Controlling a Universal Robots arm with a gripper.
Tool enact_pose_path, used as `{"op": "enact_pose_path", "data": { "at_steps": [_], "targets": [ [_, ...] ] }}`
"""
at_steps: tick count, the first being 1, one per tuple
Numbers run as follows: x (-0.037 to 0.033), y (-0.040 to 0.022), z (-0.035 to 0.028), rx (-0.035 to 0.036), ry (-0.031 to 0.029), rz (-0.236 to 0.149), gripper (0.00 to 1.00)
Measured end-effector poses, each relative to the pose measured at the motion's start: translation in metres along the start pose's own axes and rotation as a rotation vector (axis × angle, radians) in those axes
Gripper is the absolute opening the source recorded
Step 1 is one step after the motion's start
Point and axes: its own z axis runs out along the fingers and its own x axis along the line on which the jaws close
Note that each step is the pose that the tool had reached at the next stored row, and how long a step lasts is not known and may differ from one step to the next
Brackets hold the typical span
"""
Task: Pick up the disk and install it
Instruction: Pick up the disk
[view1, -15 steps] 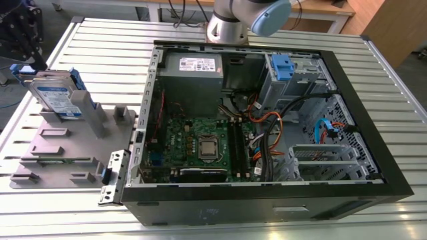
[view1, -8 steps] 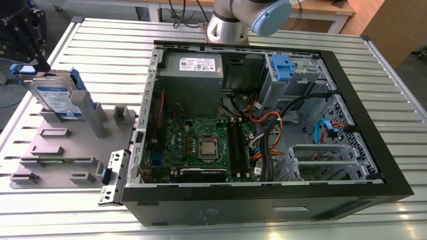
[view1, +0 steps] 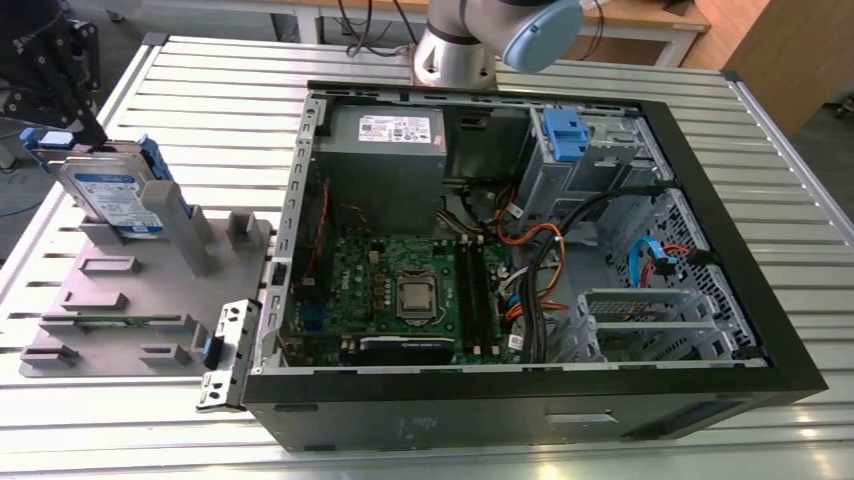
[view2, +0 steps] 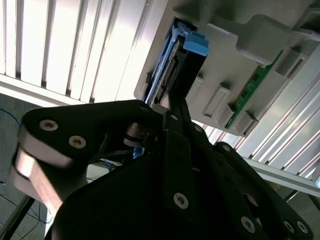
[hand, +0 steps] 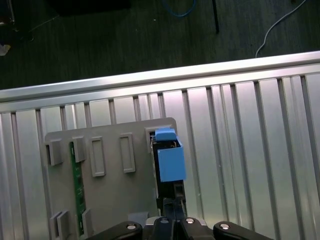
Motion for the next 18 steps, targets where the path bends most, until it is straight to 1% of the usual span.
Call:
{"op": "enact_pose_path", "data": {
  "at_steps": [1, 2, 4, 5, 6, 7, 9, 10, 11, 13, 18],
  "targets": [
    [0.0000, -0.0002, 0.0001, 0.0000, 0.0000, 0.000, 0.17],
    [-0.0001, -0.0005, 0.0001, 0.0000, 0.0000, 0.000, 0.17],
    [-0.0002, -0.0010, 0.0003, 0.0000, -0.0001, 0.000, 0.29],
    [-0.0002, -0.0012, 0.0004, 0.0000, -0.0001, 0.000, 0.29],
    [-0.0002, -0.0015, 0.0004, 0.0000, 0.0000, 0.000, 0.35],
    [-0.0003, -0.0017, 0.0005, 0.0000, 0.0000, 0.000, 0.35],
    [-0.0004, -0.0022, 0.0007, 0.0000, -0.0001, 0.000, 0.47],
    [-0.0004, -0.0024, 0.0008, 0.0001, -0.0001, 0.000, 0.47],
    [-0.0005, -0.0027, 0.0008, 0.0000, 0.0000, 0.000, 0.53],
    [-0.0006, -0.0028, 0.0011, -0.0001, 0.0000, -0.001, 0.53],
    [-0.0030, -0.0019, 0.0030, -0.0007, 0.0005, -0.030, 0.53]
  ]
}}
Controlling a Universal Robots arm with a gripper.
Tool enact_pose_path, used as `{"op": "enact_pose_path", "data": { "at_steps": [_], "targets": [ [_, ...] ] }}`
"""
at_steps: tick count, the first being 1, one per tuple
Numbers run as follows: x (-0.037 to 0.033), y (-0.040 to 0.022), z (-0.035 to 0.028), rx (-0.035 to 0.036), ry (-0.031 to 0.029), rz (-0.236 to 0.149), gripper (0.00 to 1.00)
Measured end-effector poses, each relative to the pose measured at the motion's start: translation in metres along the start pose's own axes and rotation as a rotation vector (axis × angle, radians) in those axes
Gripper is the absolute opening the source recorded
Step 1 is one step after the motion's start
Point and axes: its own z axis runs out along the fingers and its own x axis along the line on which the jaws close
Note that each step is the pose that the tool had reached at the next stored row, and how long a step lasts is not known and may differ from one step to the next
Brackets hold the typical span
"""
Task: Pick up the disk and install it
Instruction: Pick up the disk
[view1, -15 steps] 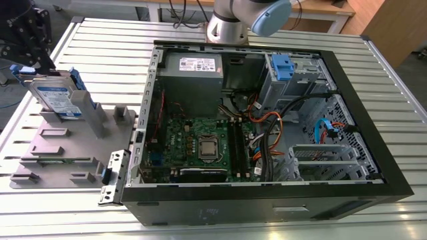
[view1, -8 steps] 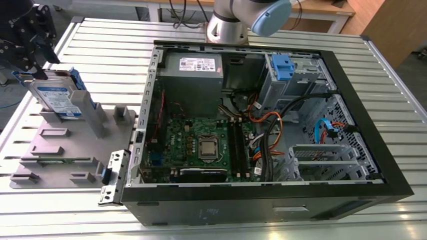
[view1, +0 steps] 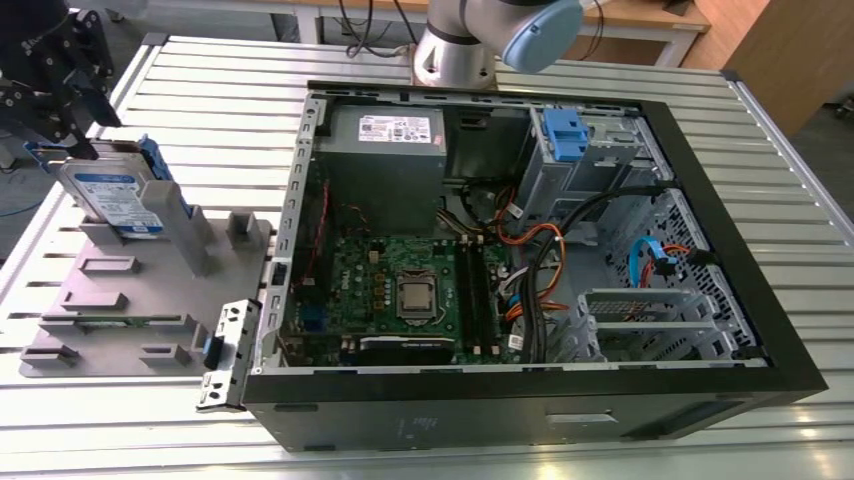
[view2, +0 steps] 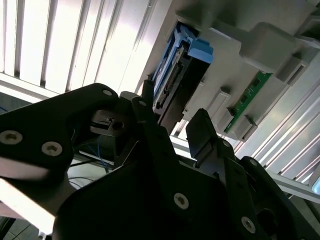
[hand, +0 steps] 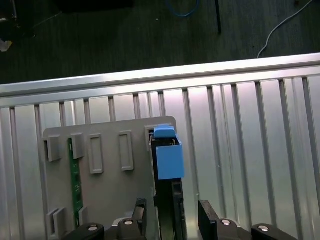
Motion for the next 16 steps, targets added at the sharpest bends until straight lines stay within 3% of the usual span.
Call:
{"op": "enact_pose_path", "data": {
  "at_steps": [9, 16],
  "targets": [
    [-0.0003, 0.0076, 0.0011, -0.0003, 0.0058, -0.028, 0.53],
    [0.0002, 0.0107, 0.0077, -0.0006, 0.0069, -0.055, 0.53]
  ]
}}
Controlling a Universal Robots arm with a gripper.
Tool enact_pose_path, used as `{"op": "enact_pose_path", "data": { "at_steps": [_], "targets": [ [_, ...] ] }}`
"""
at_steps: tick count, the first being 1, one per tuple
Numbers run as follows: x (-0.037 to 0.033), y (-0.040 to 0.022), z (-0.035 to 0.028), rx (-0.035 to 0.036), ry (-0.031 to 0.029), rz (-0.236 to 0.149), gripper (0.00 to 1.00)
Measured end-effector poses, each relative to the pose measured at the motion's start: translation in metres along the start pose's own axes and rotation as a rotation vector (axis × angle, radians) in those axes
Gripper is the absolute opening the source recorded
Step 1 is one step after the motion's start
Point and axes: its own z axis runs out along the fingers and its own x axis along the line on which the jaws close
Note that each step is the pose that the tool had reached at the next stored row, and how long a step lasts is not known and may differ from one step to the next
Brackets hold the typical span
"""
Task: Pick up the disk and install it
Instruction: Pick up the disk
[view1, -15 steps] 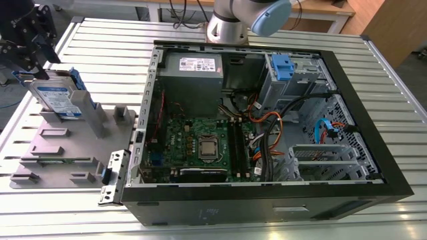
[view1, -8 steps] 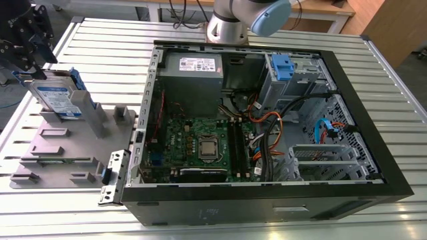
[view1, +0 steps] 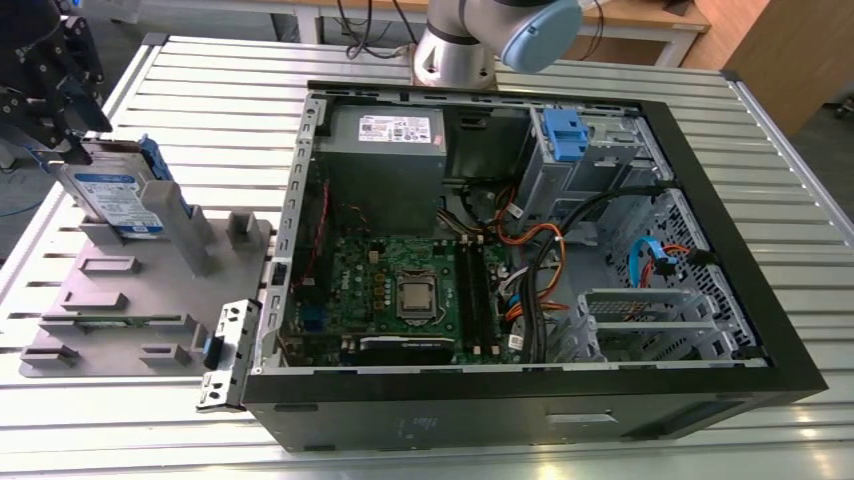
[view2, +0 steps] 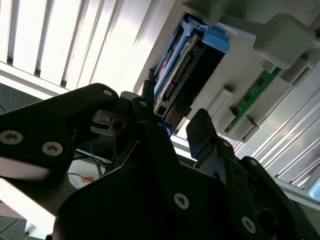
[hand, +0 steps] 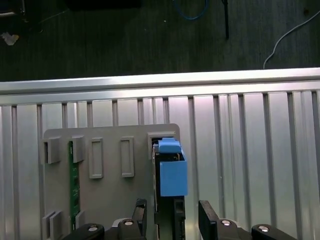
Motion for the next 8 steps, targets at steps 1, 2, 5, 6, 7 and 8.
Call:
{"op": "enact_pose_path", "data": {
  "at_steps": [1, 2, 5, 6, 7, 8],
  "targets": [
    [0.0000, 0.0000, 0.0010, -0.0001, 0.0004, -0.004, 0.53],
    [0.0000, 0.0000, 0.0019, -0.0002, 0.0007, -0.009, 0.53],
    [0.0001, -0.0001, 0.0054, -0.0007, 0.0015, -0.040, 0.53],
    [0.0001, -0.0001, 0.0064, -0.0008, 0.0017, -0.047, 0.53],
    [0.0001, -0.0001, 0.0072, -0.0009, 0.0019, -0.052, 0.53],
    [0.0001, -0.0001, 0.0080, -0.0011, 0.0021, -0.055, 0.53]
  ]
}}
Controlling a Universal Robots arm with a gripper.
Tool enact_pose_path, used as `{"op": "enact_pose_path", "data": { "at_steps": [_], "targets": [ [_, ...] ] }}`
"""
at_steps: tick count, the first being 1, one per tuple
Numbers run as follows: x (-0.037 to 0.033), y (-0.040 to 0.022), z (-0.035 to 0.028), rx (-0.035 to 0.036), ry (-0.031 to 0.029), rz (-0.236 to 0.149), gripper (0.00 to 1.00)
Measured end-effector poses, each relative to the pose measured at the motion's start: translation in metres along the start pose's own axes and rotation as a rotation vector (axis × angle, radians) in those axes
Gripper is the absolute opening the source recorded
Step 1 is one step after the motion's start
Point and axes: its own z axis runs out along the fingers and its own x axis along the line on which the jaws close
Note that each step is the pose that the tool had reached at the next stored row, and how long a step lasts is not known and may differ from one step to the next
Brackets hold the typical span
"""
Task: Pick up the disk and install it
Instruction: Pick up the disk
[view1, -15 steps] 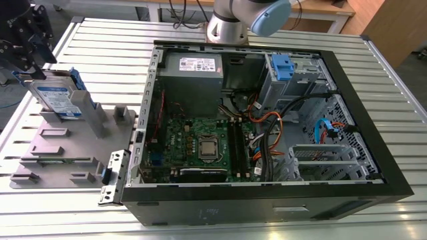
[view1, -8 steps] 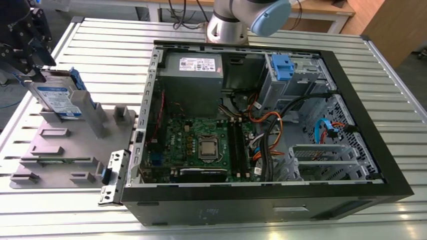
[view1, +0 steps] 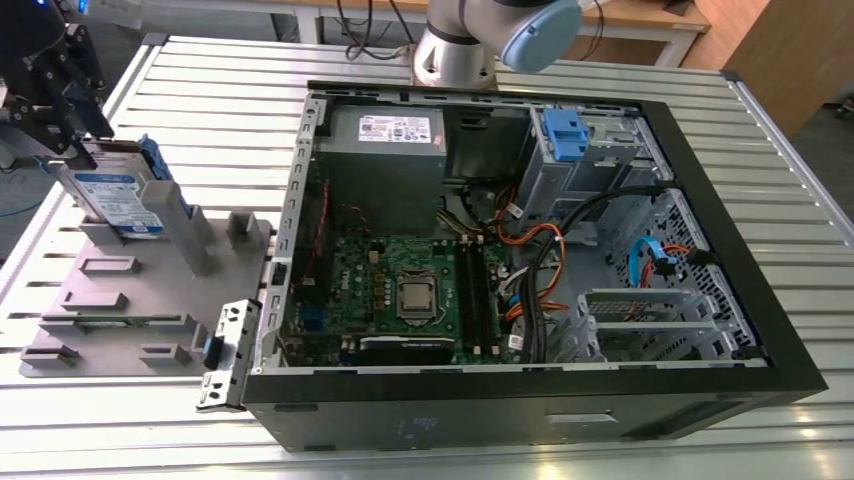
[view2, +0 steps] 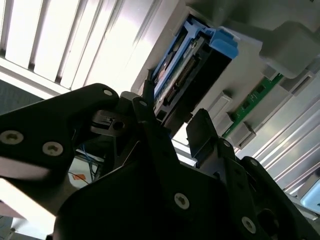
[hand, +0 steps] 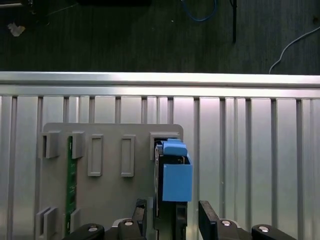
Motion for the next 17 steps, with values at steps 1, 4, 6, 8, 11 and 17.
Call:
{"op": "enact_pose_path", "data": {
  "at_steps": [1, 4, 6, 8, 11, 17],
  "targets": [
    [0.0000, 0.0000, 0.0010, 0.0000, 0.0000, -0.004, 0.53],
    [0.0001, -0.0001, 0.0040, -0.0001, 0.0002, -0.011, 0.53],
    [0.0001, -0.0001, 0.0054, -0.0001, 0.0002, -0.012, 0.53],
    [0.0001, -0.0001, 0.0072, -0.0001, 0.0002, -0.012, 0.53],
    [0.0001, -0.0002, 0.0092, -0.0002, 0.0003, -0.012, 0.53],
    [0.0001, -0.0016, 0.0097, 0.0001, 0.0001, -0.012, 0.53]
  ]
}}
